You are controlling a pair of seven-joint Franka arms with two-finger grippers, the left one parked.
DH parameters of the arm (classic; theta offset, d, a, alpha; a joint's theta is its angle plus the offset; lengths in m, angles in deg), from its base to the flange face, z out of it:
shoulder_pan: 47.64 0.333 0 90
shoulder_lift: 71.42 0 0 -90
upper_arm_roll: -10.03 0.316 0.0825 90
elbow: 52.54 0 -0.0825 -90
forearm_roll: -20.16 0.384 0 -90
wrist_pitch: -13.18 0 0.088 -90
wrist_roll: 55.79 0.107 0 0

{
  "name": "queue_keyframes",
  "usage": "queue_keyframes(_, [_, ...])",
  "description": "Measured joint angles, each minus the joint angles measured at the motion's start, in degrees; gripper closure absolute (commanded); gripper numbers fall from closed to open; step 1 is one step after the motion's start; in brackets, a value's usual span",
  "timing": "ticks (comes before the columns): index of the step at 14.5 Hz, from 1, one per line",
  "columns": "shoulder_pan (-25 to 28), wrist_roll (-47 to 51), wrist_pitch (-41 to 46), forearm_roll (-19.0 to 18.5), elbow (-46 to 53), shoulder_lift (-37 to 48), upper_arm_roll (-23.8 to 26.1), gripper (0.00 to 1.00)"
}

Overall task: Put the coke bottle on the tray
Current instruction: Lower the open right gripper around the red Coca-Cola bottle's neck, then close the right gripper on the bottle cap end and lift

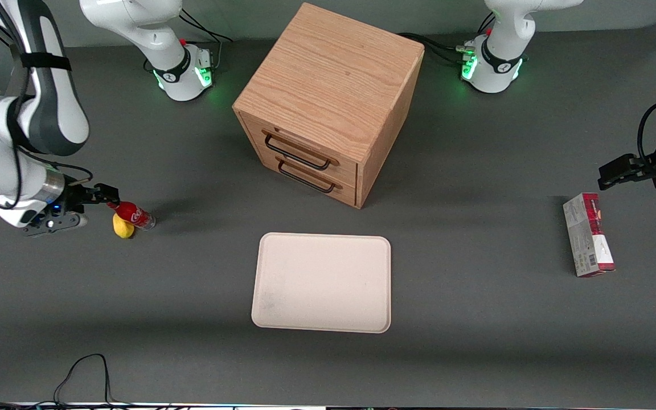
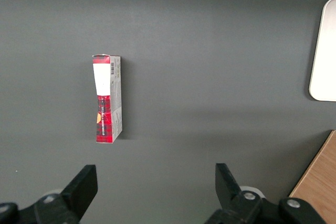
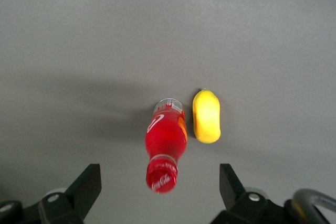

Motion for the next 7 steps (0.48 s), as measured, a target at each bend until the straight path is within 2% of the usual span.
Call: queue_keyframes(7, [0.0, 0.0, -3.1, 0.0, -3.5, 0.2, 0.0, 0.01])
